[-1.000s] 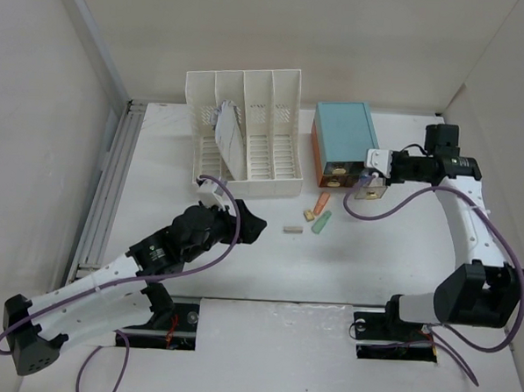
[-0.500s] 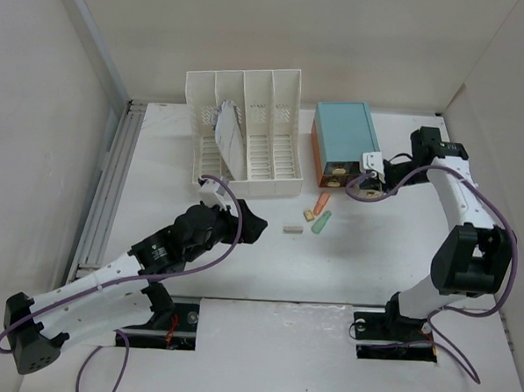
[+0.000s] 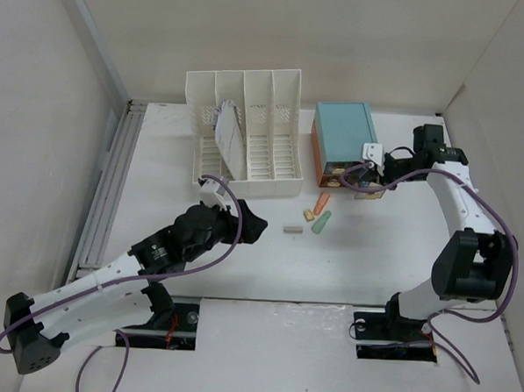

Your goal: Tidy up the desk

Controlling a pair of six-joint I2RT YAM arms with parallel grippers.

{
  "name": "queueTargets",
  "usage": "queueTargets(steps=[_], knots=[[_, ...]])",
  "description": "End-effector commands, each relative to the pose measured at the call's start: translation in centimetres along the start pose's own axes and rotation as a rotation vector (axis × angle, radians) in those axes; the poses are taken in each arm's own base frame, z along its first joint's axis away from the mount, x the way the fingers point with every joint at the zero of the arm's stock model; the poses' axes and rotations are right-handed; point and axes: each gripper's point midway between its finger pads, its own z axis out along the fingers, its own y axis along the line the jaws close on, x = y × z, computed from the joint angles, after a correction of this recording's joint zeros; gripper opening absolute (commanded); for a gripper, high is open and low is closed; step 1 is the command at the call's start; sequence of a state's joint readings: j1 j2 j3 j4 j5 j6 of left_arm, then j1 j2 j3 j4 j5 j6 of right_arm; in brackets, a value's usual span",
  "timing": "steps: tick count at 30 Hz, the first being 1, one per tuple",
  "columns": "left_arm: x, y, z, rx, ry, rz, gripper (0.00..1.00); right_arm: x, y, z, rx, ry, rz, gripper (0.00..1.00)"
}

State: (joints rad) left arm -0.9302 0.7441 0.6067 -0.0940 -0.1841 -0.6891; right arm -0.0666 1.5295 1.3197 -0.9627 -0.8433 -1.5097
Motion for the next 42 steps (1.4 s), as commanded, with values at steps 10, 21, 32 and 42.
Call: queueTargets(steps=[10, 21, 32, 42], knots=[[-2.0, -2.1, -0.3, 0.056, -0.048, -0.004, 0.79, -4.1, 2.4, -1.3, -0.104, -0.151, -0.149, 0.03], [-2.4, -2.3, -0.7, 0.068, -0.062, 0.001, 0.79, 1.0, 4.0, -0.5, -0.245, 0.058, -0.074, 0.00], [-2.2, -2.2, -0.5, 0.062, -0.055, 0.003, 0.79, 5.0, -2.9, 1.6, 0.078, 0.250, 0.057, 0.00], [-1.1, -2.3, 0.4, 0.080, -0.028, -0.022, 0.79, 5.8, -9.3, 2.6, 0.389, 0.295, 0.108, 0.00]])
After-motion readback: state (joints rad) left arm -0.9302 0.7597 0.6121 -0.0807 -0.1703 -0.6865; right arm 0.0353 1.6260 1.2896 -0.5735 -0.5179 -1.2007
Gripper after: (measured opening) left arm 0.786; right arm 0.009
